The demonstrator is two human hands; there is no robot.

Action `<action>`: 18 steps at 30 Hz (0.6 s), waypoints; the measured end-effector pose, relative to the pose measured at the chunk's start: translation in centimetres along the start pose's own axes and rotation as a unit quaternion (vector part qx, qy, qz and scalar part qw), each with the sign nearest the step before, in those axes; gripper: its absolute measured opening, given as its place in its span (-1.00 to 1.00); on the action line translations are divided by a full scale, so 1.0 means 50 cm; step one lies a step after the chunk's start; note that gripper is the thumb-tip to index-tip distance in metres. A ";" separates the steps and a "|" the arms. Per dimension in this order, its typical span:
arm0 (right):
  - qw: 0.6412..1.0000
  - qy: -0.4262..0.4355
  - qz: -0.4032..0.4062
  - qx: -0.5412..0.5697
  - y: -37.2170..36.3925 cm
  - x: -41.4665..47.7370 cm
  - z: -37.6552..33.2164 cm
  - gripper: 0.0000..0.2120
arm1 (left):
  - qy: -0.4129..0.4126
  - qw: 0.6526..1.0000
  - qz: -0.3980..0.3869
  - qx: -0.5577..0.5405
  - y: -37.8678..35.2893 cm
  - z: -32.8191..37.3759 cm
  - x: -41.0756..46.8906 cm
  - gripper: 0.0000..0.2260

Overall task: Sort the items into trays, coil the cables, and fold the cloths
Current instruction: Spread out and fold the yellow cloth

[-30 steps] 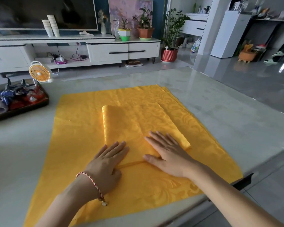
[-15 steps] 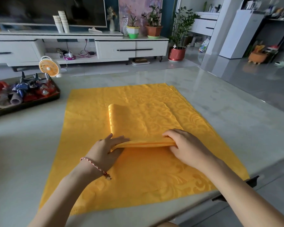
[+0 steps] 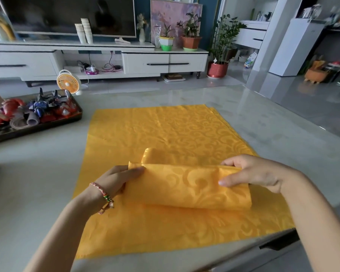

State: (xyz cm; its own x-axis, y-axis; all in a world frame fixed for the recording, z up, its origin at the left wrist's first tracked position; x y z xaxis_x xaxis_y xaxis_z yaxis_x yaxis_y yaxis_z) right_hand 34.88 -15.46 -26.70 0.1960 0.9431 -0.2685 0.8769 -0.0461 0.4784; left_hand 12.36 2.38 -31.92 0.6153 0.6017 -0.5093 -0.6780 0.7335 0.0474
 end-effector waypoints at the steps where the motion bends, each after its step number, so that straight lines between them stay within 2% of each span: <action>1: 0.998 -0.012 0.066 0.016 0.004 0.014 0.012 -0.81 | -0.001 1.000 0.025 0.003 0.002 0.000 0.007 -0.74; 3: 0.983 -0.040 0.171 0.046 0.006 0.038 0.040 -0.84 | -0.024 0.998 0.066 0.010 0.003 0.003 0.017 -0.74; 5: 0.971 -0.059 0.225 0.059 0.006 0.057 0.060 -0.83 | -0.074 0.991 0.104 0.042 0.002 0.010 0.028 -0.78; 8: 0.959 -0.075 0.267 0.058 0.006 0.072 0.074 -0.81 | -0.146 0.949 0.236 0.148 -0.007 0.015 0.033 -0.92; 10: 0.952 -0.080 0.292 0.044 0.004 0.079 0.076 -0.82 | -0.146 0.920 0.306 0.196 -0.017 0.017 0.032 -0.92; 13: 0.945 -0.076 0.319 -0.011 -0.006 0.087 0.074 -0.85 | -0.154 0.905 0.348 0.192 -0.028 0.021 0.029 -0.79; 15: 0.939 -0.073 0.330 -0.068 -0.010 0.090 0.070 -0.80 | -0.188 0.870 0.377 0.256 -0.034 0.021 0.024 -0.67; 16: 0.935 -0.077 0.331 -0.103 -0.014 0.092 0.068 -0.79 | -0.207 0.855 0.377 0.292 -0.035 0.018 0.026 -0.64; 18: 0.924 -0.088 0.334 -0.166 -0.019 0.095 0.066 -0.82 | -0.230 0.845 0.344 0.338 -0.037 0.013 0.034 -0.66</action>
State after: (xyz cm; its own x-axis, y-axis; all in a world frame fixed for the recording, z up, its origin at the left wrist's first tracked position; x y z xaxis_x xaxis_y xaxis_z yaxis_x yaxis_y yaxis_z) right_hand 36.41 -12.02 -31.17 0.7393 0.6706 0.0615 0.3568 -0.4675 0.8088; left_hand 14.94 2.24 -32.34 0.3650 0.9045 0.2204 -0.6508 0.0786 0.7552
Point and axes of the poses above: each hand's wrist, its own x-axis towards the middle knuckle, its own y-axis out of the back of the hand, z = x × y, the point moved 3 cm from there along x, towards the middle knuckle, and after that the axes turned 12 degrees about y, right-handed, at the moved point
